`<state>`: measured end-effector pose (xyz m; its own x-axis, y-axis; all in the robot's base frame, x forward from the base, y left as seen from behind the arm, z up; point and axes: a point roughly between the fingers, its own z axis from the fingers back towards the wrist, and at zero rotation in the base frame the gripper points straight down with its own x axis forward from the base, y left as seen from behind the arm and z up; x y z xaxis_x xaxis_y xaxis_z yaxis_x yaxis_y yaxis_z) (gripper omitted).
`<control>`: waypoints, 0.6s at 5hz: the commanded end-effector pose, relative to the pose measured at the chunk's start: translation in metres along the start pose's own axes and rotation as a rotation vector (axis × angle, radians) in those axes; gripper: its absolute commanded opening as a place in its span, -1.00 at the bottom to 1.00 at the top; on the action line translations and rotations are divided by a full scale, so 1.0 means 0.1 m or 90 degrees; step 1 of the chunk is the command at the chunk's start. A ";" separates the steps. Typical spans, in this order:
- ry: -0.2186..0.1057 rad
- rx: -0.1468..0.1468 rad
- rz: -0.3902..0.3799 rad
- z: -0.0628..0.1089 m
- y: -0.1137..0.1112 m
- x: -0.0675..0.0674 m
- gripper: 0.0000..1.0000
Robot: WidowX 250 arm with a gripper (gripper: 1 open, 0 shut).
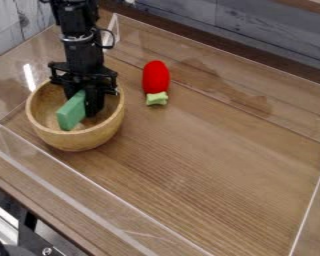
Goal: Put the green block in the brown bowl
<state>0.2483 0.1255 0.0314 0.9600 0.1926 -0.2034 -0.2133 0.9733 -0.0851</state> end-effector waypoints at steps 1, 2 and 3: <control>-0.034 0.015 -0.001 0.14 0.03 0.10 -1.00; -0.032 0.015 0.001 0.13 0.03 0.10 -1.00; -0.029 0.015 0.002 0.13 0.03 0.10 -1.00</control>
<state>0.2516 0.1283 0.0307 0.9594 0.1978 -0.2010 -0.2169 0.9731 -0.0777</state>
